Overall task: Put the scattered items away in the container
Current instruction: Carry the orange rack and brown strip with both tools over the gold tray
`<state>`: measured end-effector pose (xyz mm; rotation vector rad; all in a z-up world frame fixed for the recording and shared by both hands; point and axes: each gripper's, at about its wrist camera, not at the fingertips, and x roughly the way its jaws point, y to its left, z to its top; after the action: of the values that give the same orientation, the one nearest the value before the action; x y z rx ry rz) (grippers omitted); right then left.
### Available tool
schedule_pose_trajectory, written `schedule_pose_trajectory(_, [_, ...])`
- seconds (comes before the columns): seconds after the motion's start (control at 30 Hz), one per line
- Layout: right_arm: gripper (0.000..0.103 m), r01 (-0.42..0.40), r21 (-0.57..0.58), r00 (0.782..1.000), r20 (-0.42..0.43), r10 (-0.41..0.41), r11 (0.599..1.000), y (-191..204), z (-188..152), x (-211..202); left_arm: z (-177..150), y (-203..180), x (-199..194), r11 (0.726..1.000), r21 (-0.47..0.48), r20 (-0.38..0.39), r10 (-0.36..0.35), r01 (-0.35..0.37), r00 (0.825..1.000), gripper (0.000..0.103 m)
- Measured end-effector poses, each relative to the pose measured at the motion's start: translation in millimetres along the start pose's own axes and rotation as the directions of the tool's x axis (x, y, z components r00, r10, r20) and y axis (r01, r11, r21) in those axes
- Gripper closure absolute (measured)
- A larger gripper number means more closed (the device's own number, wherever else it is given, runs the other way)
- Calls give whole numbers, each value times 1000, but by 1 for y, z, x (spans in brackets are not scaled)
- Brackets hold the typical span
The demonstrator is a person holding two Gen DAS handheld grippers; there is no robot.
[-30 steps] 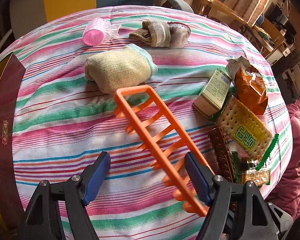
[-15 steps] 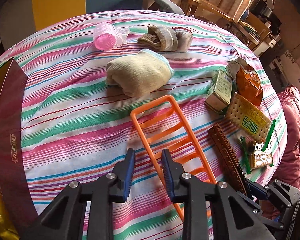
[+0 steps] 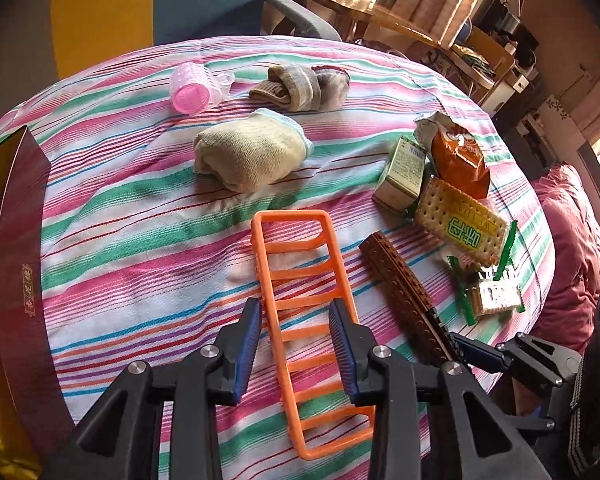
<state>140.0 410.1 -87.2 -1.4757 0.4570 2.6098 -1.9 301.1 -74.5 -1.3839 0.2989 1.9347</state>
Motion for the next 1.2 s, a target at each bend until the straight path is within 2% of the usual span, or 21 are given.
schedule_pose_trajectory(0.07, [66, -3, -4, 1000, 0, 3, 1000, 1, 0, 0, -1, -1, -6, 1000, 2, 30, -4, 4, 1000, 67])
schedule_pose_trajectory(0.13, [64, -4, -6, 1000, 0, 4, 1000, 2, 0, 0, 0, -3, -10, 1000, 17, 55, -10, 9, 998, 58])
schedule_pose_trajectory(0.17, [64, -6, -5, 1000, 2, 6, 1000, 2, 0, 0, 0, -4, -12, 1000, 26, 66, -12, 11, 998, 58])
schedule_pose_trajectory(0.27, [63, -9, -2, 1000, 5, 9, 1000, 1, 1, 1, 1, -16, -3, 996, 88, 59, 14, -19, 998, 54])
schedule_pose_trajectory(0.33, [62, -9, -3, 1000, 6, 9, 1000, 2, 1, 1, 5, -23, 4, 994, 108, 48, 20, -25, 999, 44])
schedule_pose_trajectory(0.37, [62, -9, -4, 1000, 6, 9, 1000, 2, 1, 1, 6, -27, 8, 993, 118, 43, 24, -29, 999, 43])
schedule_pose_trajectory(0.5, [61, -8, -9, 1000, 7, 8, 1000, 3, 2, 2, 4, -30, 17, 986, 143, 21, 82, -84, 996, 43])
schedule_pose_trajectory(0.6, [60, 2, -19, 1000, 7, -2, 1000, 4, 3, 2, 2, -21, 30, 992, 102, -28, 79, -75, 996, 44])
schedule_pose_trajectory(0.7, [60, 17, -30, 1000, 7, -17, 999, 7, 3, 3, 0, -16, 26, 994, 89, -4, 60, -59, 998, 44])
schedule_pose_trajectory(0.8, [61, 46, -51, 999, 7, -46, 998, 11, 3, 4, -1, -9, 23, 998, 59, 16, 30, -31, 999, 55])
schedule_pose_trajectory(0.93, [78, 94, -76, 996, 6, -93, 993, 16, 4, 5, -5, 5, 12, 1000, 16, 43, -15, 15, 999, 55])
schedule_pose_trajectory(0.97, [81, 93, -72, 996, 7, -92, 993, 15, 4, 4, -7, 8, 9, 1000, 8, 52, -26, 25, 998, 55])
schedule_pose_trajectory(1.2, [82, 48, -32, 999, 13, -47, 998, 18, 6, 1, -16, 24, -32, 998, -23, 142, -47, 51, 989, 55])
